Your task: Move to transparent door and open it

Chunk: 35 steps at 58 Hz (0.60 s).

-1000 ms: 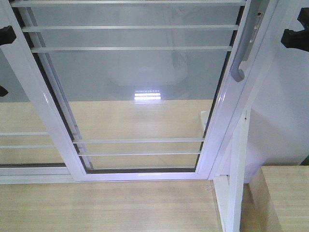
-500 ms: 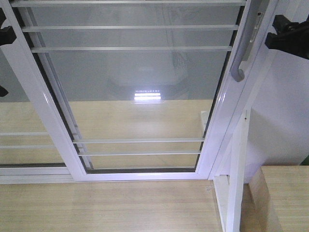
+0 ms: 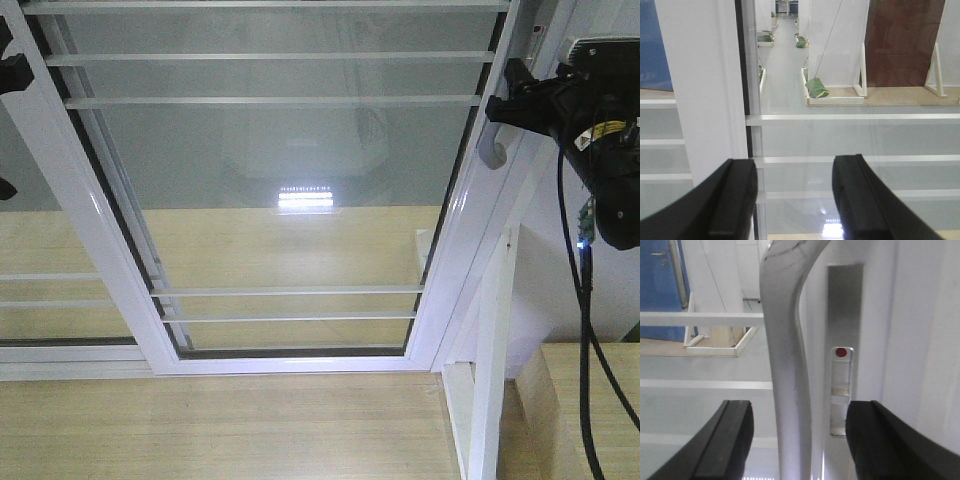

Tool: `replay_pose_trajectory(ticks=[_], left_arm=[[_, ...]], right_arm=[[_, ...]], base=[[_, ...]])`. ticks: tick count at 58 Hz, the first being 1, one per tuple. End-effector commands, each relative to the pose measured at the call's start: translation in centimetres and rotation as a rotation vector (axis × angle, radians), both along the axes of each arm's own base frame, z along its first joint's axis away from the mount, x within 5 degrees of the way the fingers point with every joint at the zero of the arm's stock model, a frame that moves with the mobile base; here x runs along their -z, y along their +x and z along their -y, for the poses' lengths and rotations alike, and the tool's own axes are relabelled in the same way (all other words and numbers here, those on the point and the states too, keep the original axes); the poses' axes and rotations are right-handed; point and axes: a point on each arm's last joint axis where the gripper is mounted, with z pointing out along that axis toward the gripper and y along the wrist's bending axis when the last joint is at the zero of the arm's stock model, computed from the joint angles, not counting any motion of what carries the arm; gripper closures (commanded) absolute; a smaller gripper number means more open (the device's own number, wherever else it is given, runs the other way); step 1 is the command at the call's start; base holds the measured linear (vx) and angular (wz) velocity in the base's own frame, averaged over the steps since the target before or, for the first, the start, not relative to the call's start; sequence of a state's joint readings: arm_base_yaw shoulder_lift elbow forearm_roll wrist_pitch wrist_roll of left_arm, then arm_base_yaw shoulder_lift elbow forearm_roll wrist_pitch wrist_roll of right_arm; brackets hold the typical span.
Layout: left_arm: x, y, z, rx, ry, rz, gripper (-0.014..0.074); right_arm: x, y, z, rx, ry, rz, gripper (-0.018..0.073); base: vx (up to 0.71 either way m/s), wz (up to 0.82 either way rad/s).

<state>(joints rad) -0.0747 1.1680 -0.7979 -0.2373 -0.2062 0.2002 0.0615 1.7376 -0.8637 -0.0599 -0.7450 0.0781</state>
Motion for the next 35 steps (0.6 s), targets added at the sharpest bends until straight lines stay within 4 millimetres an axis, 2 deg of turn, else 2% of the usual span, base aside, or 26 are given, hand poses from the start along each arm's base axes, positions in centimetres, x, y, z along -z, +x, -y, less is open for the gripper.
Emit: replay_pose_trajectory(ticks=[1, 25, 29, 35], left_arm=[[-2.5, -0.3, -0.1, -0.014, -0.008, 0.138, 0.0126], [-2.5, -0.3, -0.1, -0.014, -0.008, 0.138, 0.0126], [-2.5, -0.3, -0.1, -0.014, -0.008, 0.138, 0.0126], [-2.4, -0.2, -0.1, -0.013, -0.008, 0.136, 0.0126]], right_arm=[[-2.9, 1.0, -0.2, -0.025, 0.017, 0.175, 0.009], [-2.0, 4.9, -0.3, -0.011, 0.025, 0.177, 0.0095], [-1.9, 5.2, -0.3, -0.01, 0.024, 0.174, 0.0115], [-1.9, 5.2, -0.3, -0.012, 0.022, 0.168, 0.0192]], base=[[0.0, 0.0], [0.0, 0.0], [0.0, 0.0], [0.0, 0.0]])
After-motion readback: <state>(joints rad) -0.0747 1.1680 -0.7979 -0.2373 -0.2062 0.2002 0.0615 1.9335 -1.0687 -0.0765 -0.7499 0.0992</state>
